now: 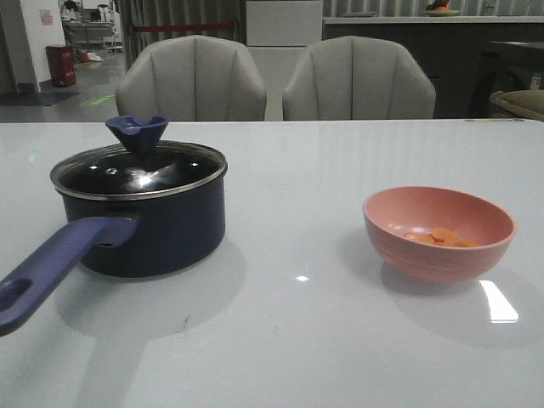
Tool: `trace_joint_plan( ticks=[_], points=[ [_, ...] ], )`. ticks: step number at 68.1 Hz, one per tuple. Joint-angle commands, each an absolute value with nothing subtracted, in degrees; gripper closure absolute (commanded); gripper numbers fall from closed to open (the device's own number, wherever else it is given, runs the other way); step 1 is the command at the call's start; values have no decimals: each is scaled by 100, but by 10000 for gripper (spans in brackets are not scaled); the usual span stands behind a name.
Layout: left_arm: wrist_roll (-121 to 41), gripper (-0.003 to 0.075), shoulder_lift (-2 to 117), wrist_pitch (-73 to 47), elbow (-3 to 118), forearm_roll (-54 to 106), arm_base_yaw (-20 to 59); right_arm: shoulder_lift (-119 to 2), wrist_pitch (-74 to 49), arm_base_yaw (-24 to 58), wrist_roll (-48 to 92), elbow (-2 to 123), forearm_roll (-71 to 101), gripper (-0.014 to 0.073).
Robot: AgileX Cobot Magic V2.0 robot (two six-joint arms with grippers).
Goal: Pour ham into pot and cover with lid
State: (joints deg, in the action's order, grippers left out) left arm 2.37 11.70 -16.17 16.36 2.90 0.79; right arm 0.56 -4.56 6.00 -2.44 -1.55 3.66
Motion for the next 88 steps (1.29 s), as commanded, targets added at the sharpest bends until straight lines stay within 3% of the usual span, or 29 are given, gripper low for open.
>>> trace_joint_plan(
  ticks=[1,9,23,27,42,71,88],
  points=[
    [268,584,1308,-1239,1828,336,101,169,31,580,-215,-124,295,435],
    [268,504,1374,-1239,1828,336,101,169,31,580,-215,-124,295,435],
    [268,148,1592,-1239,1828,336,101,169,31,580,-215,-124,295,435],
    [268,107,1676,-1250,1828,336,101,169,31,580,-215,-124,295,435],
    [268,102,2256,-1959,2455,336,101,169,31,580,-215,-124,295,435],
    [268,103,4738,-3924,5161,785,115,169,31,580,-215,-124,295,435],
    [268,103,6274,-4137,6283,824,1186,169,31,580,-215,-124,295,435]
  ],
)
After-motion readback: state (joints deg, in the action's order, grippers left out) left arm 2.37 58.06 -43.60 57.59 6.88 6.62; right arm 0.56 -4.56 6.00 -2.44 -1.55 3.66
